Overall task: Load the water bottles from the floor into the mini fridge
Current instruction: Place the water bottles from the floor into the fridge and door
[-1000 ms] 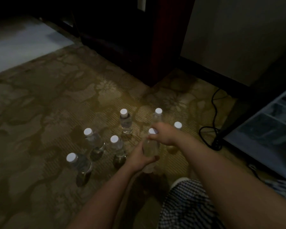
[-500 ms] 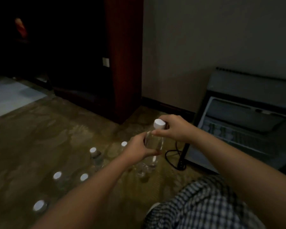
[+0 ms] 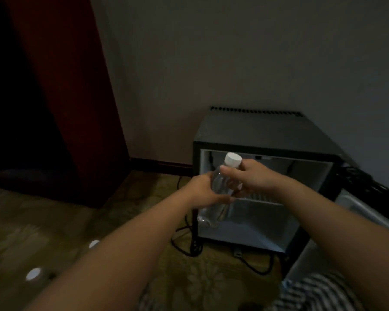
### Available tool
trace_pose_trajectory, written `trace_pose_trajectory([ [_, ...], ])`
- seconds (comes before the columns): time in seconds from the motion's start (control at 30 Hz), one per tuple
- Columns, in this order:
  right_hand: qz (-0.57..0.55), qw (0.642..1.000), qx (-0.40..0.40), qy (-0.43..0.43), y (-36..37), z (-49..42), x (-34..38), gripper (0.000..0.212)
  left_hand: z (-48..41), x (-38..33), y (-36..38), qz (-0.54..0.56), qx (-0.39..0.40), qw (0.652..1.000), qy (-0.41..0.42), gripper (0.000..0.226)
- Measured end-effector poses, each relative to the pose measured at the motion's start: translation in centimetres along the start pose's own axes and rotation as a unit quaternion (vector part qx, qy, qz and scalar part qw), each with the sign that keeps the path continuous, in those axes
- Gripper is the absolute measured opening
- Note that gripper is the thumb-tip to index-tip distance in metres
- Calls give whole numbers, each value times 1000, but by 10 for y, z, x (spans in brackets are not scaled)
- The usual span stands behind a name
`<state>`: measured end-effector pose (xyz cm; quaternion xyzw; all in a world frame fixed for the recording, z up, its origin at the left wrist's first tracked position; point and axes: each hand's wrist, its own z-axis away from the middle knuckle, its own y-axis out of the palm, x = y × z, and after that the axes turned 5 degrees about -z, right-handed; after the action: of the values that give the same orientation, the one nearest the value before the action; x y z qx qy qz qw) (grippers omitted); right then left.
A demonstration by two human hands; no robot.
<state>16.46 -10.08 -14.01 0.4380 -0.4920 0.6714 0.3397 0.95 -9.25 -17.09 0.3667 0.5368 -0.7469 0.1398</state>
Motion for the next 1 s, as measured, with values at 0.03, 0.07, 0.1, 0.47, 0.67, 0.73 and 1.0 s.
trace_pose_trajectory([
  [0.03,-1,1000,-11,12,-9,-1,-10,22,-11,-5,10,-18,24,1000,-5,63],
  [0.07,8,999,-21,24,-17,-3,-21,22,-23,-9,19,-43,51,998,-16,59],
  [0.1,29,998,-33,37,-24,-5,-34,22,-33,-11,30,-69,80,994,-30,56],
  [0.47,51,975,-140,167,-41,-35,-165,24,-109,22,124,-58,237,964,-104,53],
  [0.67,45,951,-206,227,-31,-57,-218,42,-139,51,168,-47,255,963,-76,50],
  [0.73,55,948,-213,231,-29,-61,-233,40,-150,59,181,-29,263,961,-82,48],
  [1.0,100,929,-210,289,-30,-95,-282,49,-191,93,229,65,233,963,-116,47],
])
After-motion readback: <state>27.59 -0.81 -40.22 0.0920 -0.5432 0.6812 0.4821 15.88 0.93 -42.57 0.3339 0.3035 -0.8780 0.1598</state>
